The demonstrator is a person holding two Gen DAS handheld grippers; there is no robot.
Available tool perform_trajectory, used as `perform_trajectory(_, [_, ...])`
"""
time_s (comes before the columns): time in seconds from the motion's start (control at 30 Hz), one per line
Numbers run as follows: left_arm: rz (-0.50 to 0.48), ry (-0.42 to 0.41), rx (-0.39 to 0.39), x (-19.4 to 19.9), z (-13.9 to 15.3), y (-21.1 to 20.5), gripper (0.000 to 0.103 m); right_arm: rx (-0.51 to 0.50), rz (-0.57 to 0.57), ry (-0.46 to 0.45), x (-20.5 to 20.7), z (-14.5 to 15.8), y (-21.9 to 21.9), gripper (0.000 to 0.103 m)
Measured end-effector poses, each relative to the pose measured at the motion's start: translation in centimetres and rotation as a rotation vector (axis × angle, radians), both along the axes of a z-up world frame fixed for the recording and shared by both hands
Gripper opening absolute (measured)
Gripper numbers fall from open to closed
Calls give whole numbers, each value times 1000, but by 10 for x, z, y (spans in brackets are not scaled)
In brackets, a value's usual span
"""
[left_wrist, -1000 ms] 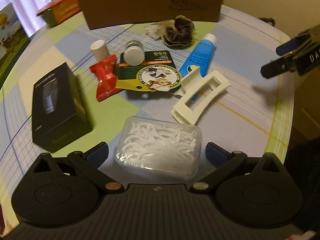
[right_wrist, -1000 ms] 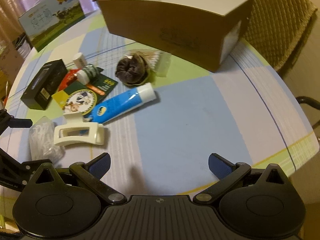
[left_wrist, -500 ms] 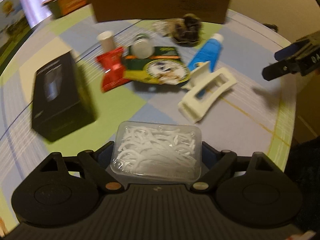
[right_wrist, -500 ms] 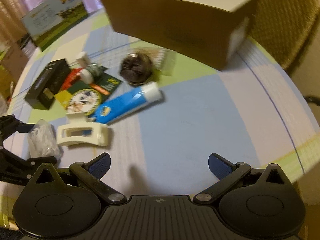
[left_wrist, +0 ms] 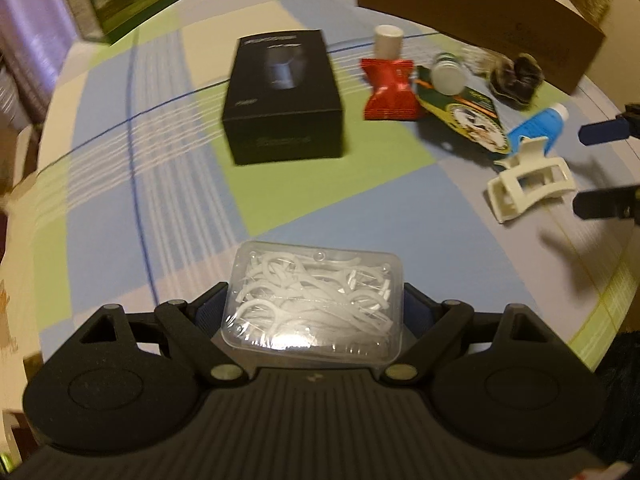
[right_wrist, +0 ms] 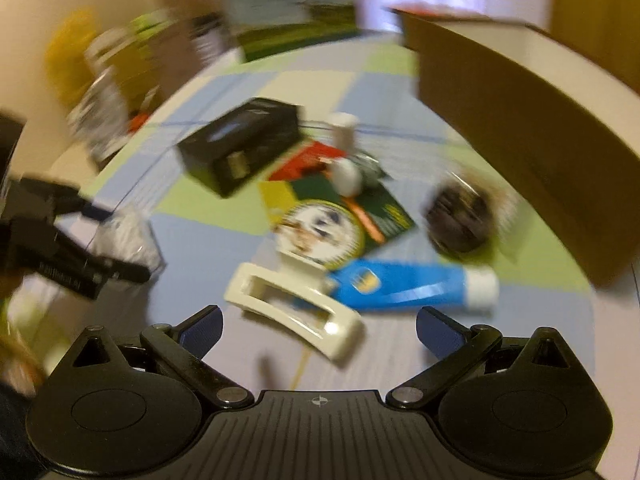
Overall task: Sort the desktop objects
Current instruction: 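Grasp the clear floss-pick box with left tool while right tool grasps hair clip, then carry floss box in left tool and hair clip in right tool into brown box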
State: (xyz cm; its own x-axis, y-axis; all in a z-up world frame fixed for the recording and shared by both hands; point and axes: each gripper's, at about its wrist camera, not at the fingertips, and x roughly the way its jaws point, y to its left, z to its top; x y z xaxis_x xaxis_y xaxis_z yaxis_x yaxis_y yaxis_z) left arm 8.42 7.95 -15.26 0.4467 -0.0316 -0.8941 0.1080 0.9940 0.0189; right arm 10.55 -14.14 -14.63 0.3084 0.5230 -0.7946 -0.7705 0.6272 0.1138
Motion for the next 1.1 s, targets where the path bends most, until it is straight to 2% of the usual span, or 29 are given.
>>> perform_trajectory(0.03, [14, 0, -1, -2, 0, 0, 86, -6, 49, -24, -1, -1, 5, 100])
perform_trajectory(0.13, [47, -1, -3, -8, 0, 1, 86, -28, 189, -59, -1, -9, 16, 80])
perform_trajectory(0.17, [57, 0, -2, -10, 0, 0, 86, -40, 229, -67, 1, -12, 20, 77])
perform_trajectory(0.37, [124, 6, 9, -17, 1, -6, 86, -93, 414, -130, 4, -28, 30, 59])
perform_trajectory(0.5, [186, 10, 15, -19, 1, -11, 86, -96, 479, -150, 4, -32, 30, 51])
perform_trajectory(0.63, [232, 14, 14, -19, 2, -18, 86, -94, 491, -141, 6, -33, 29, 50])
perform_trajectory(0.67, [238, 15, 14, -19, 2, -20, 86, -93, 484, -132, 8, -32, 28, 48])
perform_trajectory(0.7, [244, 17, 13, -18, 2, -23, 86, -87, 477, -118, 9, -30, 27, 42])
perform_trajectory(0.73, [250, 19, 12, -18, 2, -26, 85, -74, 465, -98, 11, -27, 24, 41])
perform_trajectory(0.93, [243, 11, 7, -13, 8, -48, 85, -15, 386, -1, 26, -9, 7, 41])
perform_trajectory(1.1, [213, -43, -14, -5, 28, -66, 85, 37, 305, 56, 38, 13, -13, 41])
